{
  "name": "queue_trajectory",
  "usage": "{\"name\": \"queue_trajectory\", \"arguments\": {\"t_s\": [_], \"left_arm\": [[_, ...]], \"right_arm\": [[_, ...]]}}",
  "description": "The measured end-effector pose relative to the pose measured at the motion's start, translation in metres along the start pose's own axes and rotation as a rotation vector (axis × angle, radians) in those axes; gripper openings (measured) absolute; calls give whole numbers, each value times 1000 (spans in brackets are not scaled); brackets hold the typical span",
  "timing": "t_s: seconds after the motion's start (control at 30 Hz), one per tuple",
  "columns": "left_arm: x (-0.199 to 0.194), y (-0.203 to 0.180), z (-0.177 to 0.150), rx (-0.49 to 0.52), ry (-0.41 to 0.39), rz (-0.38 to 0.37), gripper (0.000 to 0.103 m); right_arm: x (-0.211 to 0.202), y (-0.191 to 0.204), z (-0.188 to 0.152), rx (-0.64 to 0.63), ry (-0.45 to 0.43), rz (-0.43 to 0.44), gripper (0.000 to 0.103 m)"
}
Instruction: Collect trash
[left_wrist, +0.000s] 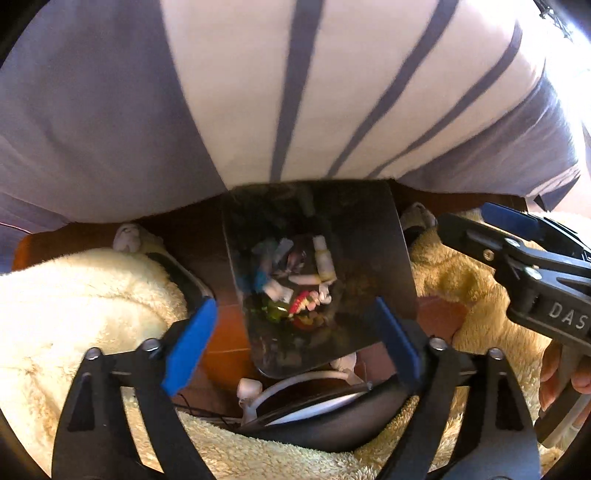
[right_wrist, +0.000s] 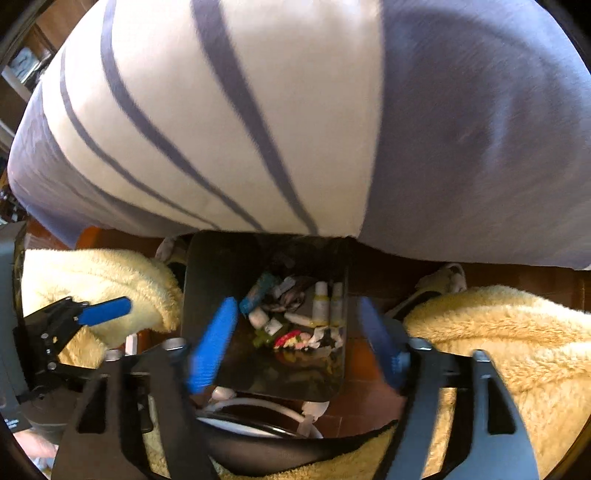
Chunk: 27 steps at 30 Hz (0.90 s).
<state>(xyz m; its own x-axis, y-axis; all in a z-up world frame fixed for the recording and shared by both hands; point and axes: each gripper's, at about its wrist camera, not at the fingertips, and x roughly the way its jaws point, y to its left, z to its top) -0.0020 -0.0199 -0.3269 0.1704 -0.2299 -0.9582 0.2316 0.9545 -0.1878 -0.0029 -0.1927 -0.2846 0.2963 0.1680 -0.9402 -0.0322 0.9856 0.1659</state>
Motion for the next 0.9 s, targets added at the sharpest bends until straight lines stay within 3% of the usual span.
{"name": "queue_trajectory", "arguments": {"t_s": [0.07,0.17,0.5,0.9], "left_arm": [[-8,2,3,-2,-32,12,95],[-25,4,7,-3,-86,35,95],[-108,-5,19,9,-332,96,95],[-249,-28,20,38,-741,147,95]], "right_arm": [[-6,-3,1,10,-18,-12,97],[-23,-9,2,27,-64,-34,99],[-95,-14,9,26,-260,-75,100],[-238,-23,12,40,-692,-145,100]]}}
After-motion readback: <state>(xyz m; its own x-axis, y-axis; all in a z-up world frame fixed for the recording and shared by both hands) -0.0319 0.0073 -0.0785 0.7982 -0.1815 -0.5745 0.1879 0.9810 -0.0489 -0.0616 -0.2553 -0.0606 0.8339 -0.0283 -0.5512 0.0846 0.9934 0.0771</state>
